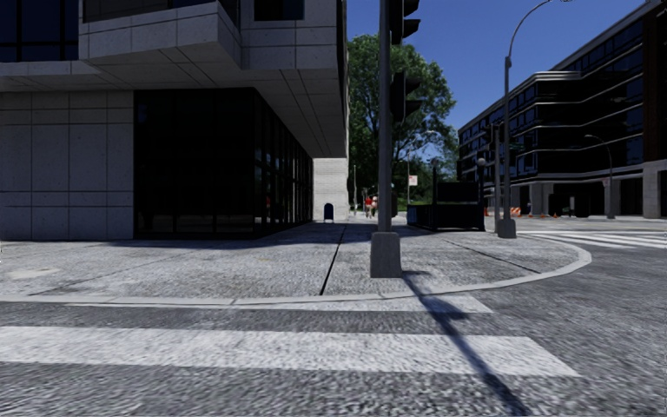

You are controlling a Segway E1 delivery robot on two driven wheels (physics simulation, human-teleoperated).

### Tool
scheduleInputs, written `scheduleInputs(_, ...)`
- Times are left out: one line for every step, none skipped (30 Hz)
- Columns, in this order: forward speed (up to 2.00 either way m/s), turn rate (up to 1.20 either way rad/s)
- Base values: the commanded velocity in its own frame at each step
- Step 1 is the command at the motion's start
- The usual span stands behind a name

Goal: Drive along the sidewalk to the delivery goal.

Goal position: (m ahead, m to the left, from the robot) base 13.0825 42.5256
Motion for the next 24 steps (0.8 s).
scheduleInputs(2.0, 0.57)
scheduleInputs(2.0, 0.57)
scheduleInputs(2.0, 0.57)
scheduleInputs(2.0, 0.57)
scheduleInputs(2.0, 0.57)
scheduleInputs(2.0, 0.57)
scheduleInputs(2.0, 0.57)
scheduleInputs(2.0, 0.57)
scheduleInputs(2.0, 0.57)
scheduleInputs(2.0, 0.57)
scheduleInputs(2.0, 0.57)
scheduleInputs(2.0, 0.57)
scheduleInputs(2.0, 0.58)
scheduleInputs(2.0, 0.58)
scheduleInputs(2.0, 0.58)
scheduleInputs(2.0, 0.59)
scheduleInputs(2.0, 0.59)
scheduleInputs(2.0, 0.59)
scheduleInputs(2.0, 0.62)
scheduleInputs(2.0, 0.65)
scheduleInputs(2.0, 0.66)
scheduleInputs(2.0, 0.66)
scheduleInputs(2.0, 0.67)
scheduleInputs(2.0, 0.67)
